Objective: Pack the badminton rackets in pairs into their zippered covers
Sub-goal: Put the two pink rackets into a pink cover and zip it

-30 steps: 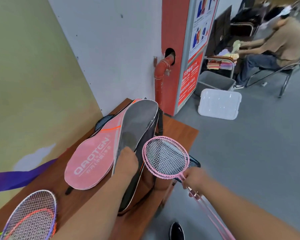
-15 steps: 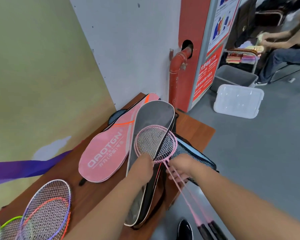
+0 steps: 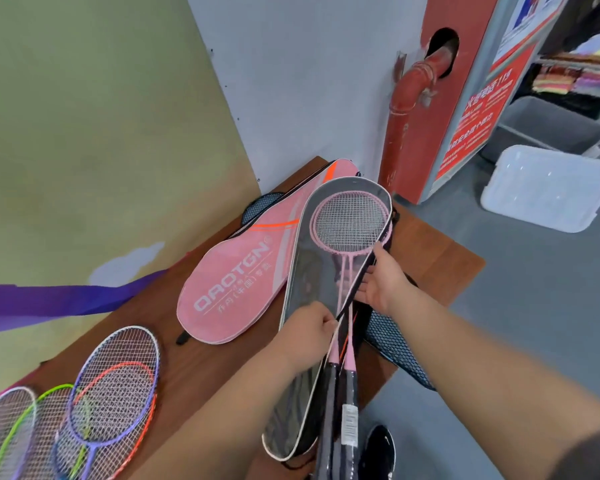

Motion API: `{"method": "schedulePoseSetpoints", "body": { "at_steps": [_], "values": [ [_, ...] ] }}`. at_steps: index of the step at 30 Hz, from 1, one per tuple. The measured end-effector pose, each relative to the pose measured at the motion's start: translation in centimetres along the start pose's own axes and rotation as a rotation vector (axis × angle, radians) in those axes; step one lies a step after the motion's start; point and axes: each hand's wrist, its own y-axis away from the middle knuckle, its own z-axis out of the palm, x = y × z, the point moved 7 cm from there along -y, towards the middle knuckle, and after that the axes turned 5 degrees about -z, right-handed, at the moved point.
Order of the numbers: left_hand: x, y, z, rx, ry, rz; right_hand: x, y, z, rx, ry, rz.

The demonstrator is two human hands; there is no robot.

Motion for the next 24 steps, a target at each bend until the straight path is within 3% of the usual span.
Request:
{"method": "schedulePoseSetpoints", "body": {
  "at_steps": [13, 18, 24],
  "values": [
    [-0.4, -1.1, -0.1, -0.087, 0.195, -0.106, -0.6, -3.1, 2.5, 0.016, -0.160, -0.040],
    [-0.4, -1.3, 0.1, -0.042, 0.302, -0.141, 0.4, -3.7, 3.5, -0.092, -0.299, -0.016],
    [-0.3, -0.9, 1.1, 0.026, 0.329, -0.188, 0.5, -2.2, 1.7, -0.066, -0.015, -0.057]
  ]
}}
